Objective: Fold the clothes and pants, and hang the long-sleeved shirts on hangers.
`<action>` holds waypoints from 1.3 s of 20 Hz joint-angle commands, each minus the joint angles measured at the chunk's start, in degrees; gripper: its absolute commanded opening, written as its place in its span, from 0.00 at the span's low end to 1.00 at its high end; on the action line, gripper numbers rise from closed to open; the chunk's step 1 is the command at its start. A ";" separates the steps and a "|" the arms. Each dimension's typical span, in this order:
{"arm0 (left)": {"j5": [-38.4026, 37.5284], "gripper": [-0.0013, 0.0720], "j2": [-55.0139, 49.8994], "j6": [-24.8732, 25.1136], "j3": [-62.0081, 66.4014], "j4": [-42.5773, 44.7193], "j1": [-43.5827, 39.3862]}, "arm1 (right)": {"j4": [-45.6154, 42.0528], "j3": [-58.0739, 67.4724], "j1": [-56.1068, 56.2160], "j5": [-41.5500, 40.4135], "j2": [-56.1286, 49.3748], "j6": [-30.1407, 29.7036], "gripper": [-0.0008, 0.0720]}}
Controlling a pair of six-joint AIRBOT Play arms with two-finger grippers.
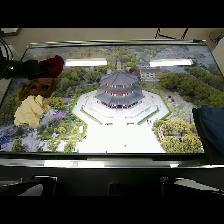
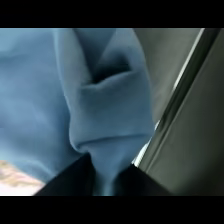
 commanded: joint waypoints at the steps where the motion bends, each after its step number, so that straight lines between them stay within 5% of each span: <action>1: 0.00 0.06 0.00 0.02 -0.02 0.00 -0.04 | -2.82 -3.82 -0.07 -4.85 0.04 -1.16 0.57; 2: 0.00 0.06 0.00 0.02 0.00 0.00 -0.04 | -2.60 -3.48 -0.07 -5.16 0.17 -2.03 0.89; 3: 0.07 0.06 0.00 0.02 0.00 -0.02 -0.04 | -1.29 -2.27 -0.07 -5.70 0.28 -2.60 0.95; 6: 5.99 0.06 0.04 -0.50 0.57 -4.39 -0.09 | 14.47 8.13 0.46 -11.65 0.31 -6.60 0.94; 9: 22.71 0.05 -0.11 -0.39 1.99 -3.67 -3.17 | 22.73 21.44 8.13 -22.18 1.03 -11.19 0.94; 11: 28.55 0.05 -1.55 -5.75 1.99 9.84 -6.95 | 21.49 25.40 17.88 -26.25 2.19 -12.92 0.94; 14: 15.80 0.08 -7.06 -19.17 1.90 30.01 -10.67 | 14.29 24.96 34.88 -20.33 2.08 -9.53 0.94; 15: 8.39 0.38 -9.35 -19.19 1.90 30.38 -10.78 | 11.41 24.11 39.21 -15.28 0.96 -7.96 0.95; 16: 0.33 0.95 -11.58 -20.68 1.88 29.75 -10.78 | 10.19 22.58 42.69 -9.16 -0.46 -7.74 0.96; 18: -13.05 0.98 -14.93 -17.22 0.42 29.03 -10.97 | 10.25 16.85 46.93 -2.54 -1.92 -7.74 0.96; 26: -7.61 0.98 -11.50 -15.45 -7.43 28.06 -12.02 | 5.62 9.90 49.46 -2.27 -1.51 -7.76 0.96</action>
